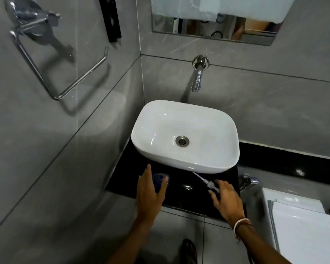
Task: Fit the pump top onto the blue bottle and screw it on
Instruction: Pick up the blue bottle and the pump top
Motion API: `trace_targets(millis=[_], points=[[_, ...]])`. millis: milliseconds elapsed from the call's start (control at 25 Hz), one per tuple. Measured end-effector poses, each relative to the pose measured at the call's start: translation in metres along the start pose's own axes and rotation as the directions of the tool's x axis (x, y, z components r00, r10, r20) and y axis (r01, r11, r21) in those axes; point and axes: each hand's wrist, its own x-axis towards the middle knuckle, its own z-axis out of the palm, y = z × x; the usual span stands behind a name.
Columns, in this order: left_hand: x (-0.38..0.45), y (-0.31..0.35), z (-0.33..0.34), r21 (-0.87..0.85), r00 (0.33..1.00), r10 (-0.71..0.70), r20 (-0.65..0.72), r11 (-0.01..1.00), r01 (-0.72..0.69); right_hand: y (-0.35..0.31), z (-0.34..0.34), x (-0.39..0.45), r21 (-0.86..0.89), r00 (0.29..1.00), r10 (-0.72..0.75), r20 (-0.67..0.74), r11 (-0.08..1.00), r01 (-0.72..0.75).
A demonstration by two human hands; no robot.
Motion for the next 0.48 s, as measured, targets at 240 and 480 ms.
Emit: trace_targets(millis=[240, 480], points=[[0.009, -0.008, 0.013, -0.050, 0.995, -0.090, 0.034, 0.995, 0.092, 0.008, 0.016, 0.026, 0.115, 0.992, 0.054, 0.115, 0.991, -0.067], [0.014, -0.021, 0.019, 0.049, 0.998, 0.014, 0.060, 0.999, -0.017, -0.010, 0.007, 0.012, 0.404, 0.997, -0.077, -0.014, 0.911, 0.076]])
